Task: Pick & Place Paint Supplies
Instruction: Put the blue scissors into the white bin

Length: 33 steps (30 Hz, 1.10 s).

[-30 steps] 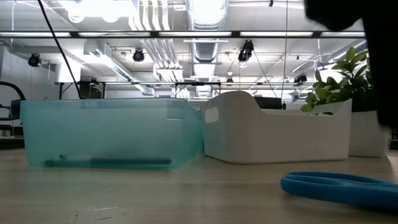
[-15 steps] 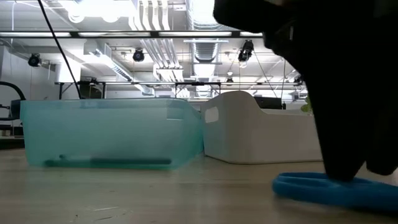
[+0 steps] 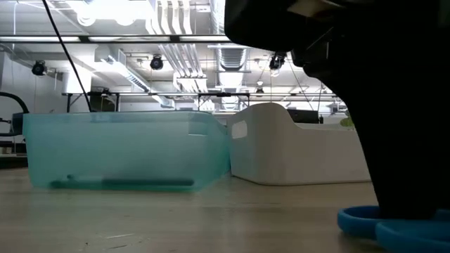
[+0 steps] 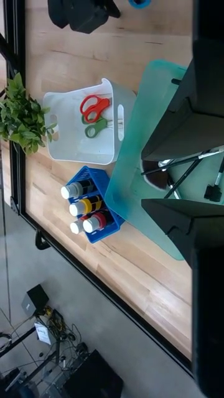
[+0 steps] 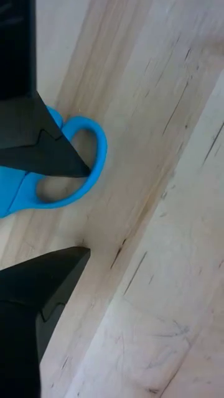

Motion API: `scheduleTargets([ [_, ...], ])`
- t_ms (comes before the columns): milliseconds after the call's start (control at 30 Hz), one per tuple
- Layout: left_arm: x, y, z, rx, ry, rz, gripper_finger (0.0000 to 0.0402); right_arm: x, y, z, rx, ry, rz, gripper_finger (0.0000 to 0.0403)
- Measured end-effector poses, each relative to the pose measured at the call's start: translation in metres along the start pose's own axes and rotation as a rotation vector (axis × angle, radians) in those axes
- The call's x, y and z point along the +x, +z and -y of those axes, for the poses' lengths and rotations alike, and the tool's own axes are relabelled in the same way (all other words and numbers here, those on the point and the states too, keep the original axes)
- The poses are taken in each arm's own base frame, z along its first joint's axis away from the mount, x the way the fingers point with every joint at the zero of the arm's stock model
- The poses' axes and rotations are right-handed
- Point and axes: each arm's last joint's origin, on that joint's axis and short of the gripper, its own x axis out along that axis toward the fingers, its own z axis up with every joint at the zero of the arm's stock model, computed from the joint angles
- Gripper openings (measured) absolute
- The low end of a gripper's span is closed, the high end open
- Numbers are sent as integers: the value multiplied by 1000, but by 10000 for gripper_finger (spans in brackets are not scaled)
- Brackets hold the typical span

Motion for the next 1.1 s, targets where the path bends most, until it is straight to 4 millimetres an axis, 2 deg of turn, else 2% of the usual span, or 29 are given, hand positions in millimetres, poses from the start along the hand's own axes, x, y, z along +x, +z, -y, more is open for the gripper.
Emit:
scheduleTargets([
  [133,0,0,0,0,0,0,117,2,0,1,-23,-9,-1,164],
  [400,0,0,0,1,0,0,117,4,-1,1,-93,0,-1,22],
  [567,0,0,0,0,-1,0,117,0,-2,0,-130,16,11,11],
  [767,0,0,0,0,-1,0,117,-26,-5,0,-158,111,74,9],
  [933,0,0,0,1,0,-1,117,-78,1,7,-173,266,178,8],
  [1100,0,0,0,4,2,-2,117,-111,16,11,-223,384,295,8],
])
